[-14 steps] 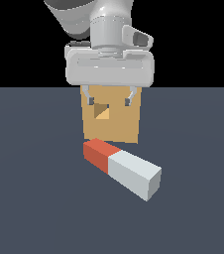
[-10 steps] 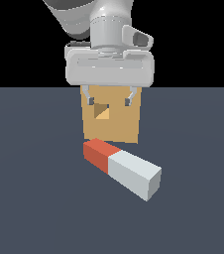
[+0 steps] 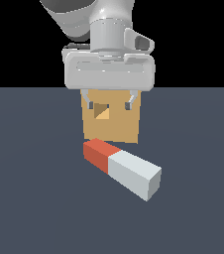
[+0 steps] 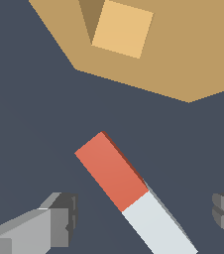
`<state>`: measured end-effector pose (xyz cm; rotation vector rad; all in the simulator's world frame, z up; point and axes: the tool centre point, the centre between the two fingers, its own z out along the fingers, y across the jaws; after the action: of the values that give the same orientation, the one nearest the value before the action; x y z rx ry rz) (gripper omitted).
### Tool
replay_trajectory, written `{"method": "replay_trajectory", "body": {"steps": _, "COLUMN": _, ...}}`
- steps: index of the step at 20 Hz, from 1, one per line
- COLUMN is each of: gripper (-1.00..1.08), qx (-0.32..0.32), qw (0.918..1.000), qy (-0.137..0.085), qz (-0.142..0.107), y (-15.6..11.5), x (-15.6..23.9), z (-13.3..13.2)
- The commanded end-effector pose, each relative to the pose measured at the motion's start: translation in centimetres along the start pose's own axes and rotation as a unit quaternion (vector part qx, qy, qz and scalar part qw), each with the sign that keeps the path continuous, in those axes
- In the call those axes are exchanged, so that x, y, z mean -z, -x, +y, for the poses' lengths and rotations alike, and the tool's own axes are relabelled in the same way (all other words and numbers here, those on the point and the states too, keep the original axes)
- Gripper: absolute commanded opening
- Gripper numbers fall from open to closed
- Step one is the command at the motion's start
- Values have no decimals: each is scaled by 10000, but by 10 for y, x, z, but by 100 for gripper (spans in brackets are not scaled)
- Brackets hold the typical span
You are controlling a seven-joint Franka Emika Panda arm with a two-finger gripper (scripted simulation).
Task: Insert the peg into the horizontal hole in a box.
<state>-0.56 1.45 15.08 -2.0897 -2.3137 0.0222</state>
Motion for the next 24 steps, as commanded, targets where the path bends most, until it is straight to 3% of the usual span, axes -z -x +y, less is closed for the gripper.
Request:
{"method": "replay_trajectory", "body": {"steps": 1, "gripper": 100, "qx": 174, "qw": 9998, "qy": 5, "qz": -4, "y": 6, "x": -4, "z": 0}}
{"method": "replay_trajectory", "body": {"steps": 12, "gripper": 100, "qx": 1329, "qw": 9911, "qy": 44, "qz": -32, "y": 40, "x": -30, "z": 7}}
{"method": "replay_trajectory", "body": {"steps": 24, "gripper": 100, "qx": 2653, "qw": 9641, "qy": 90, "qz": -64, "y": 77, "x": -60, "z": 26}}
